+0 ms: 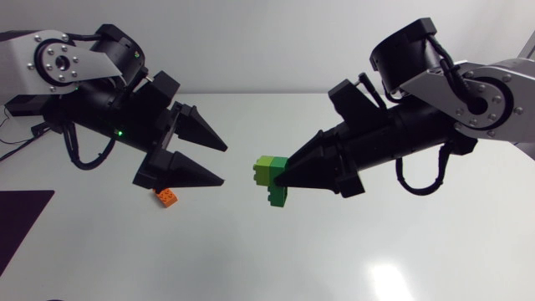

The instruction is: Separate the duplo bricks

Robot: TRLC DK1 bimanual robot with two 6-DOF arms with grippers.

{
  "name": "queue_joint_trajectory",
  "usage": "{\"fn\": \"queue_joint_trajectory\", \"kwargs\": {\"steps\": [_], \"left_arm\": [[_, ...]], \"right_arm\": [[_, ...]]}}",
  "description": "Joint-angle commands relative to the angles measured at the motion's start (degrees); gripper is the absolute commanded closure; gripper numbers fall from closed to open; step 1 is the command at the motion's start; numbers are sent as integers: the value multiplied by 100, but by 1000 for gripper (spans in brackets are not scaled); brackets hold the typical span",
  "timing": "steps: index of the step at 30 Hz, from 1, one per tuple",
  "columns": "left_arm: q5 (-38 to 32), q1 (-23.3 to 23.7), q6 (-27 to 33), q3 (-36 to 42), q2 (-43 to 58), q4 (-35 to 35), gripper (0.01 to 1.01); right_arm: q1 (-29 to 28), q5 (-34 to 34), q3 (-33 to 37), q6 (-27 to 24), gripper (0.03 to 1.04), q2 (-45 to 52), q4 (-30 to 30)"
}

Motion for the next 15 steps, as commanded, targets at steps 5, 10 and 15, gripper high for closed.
{"fn": "queue_joint_trajectory", "kwargs": {"steps": [5, 10, 15], "left_arm": [[742, 111, -413, 384, 589, -115, 69], [1261, 261, -448, 586, 826, -220, 72], [1551, 331, -325, 568, 870, -370, 72]], "right_arm": [[182, -60, -10, 40, 789, 46, 277], [296, -43, 139, 32, 789, 327, 417], [296, -43, 306, 23, 789, 617, 487]]}}
